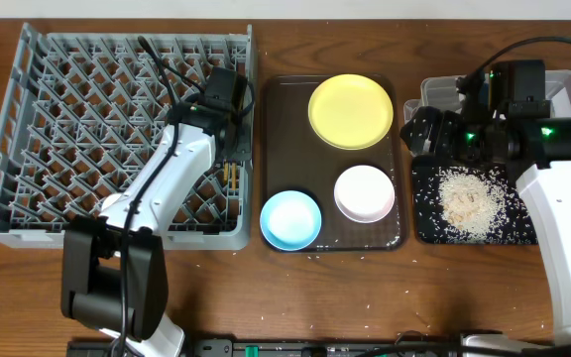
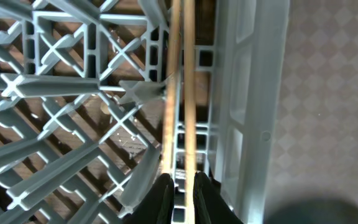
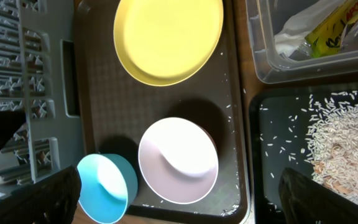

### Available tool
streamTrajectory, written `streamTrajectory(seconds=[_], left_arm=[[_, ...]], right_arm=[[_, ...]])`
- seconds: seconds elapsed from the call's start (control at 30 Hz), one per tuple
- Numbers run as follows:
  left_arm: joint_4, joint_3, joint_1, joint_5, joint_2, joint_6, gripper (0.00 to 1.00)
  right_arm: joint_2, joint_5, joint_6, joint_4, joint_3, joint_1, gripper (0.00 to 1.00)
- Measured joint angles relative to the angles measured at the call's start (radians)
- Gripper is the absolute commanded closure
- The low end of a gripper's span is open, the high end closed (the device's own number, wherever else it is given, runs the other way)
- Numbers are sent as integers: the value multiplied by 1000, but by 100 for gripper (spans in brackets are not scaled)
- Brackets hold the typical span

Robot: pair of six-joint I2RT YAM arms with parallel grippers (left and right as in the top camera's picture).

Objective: Sort waste into correct bins and load items into the dishwasher
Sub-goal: 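Place the second chopstick into the dish rack, then grasp the white bowl with the left gripper and lift it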

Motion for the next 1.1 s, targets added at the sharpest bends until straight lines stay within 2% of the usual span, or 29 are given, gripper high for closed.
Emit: streamTrajectory(seconds=[0.07,0.13,0.17,0.2,0.27,0.3,0.4,0.5,0.63,0.73,0.93,1.1], left_arm=[[1,0,0,8,0,2,78],[0,0,0,13,0,4,58],[-10,1,0,19,0,6,53],[-43,5,0,36,-3,1,43],[-69,23,18,124,-49,-10,41],[-43,31,15,200,-78,-12,37],[21,54,-29,378,-166,-18,35],[37,69,-114,439,-181,-16,34],[60,69,-238,415,-121,-9,36],[130,69,-315,392,-18,-7,45],[257,68,-402,343,185,-6,60],[291,69,-406,328,294,-39,74]], right_arm=[[0,0,0,0,0,0,1],[0,0,0,0,0,0,1],[0,0,0,0,0,0,1],[0,0,0,0,0,0,1],[0,0,0,0,0,0,1],[0,0,0,1,0,0,1],[0,2,0,2,0,-1,1],[0,3,39,-2,0,-72,1],[0,14,87,-16,0,-227,1],[0,16,109,-58,0,-326,1],[0,8,112,-84,0,-331,1],[0,5,112,-83,0,-302,1]])
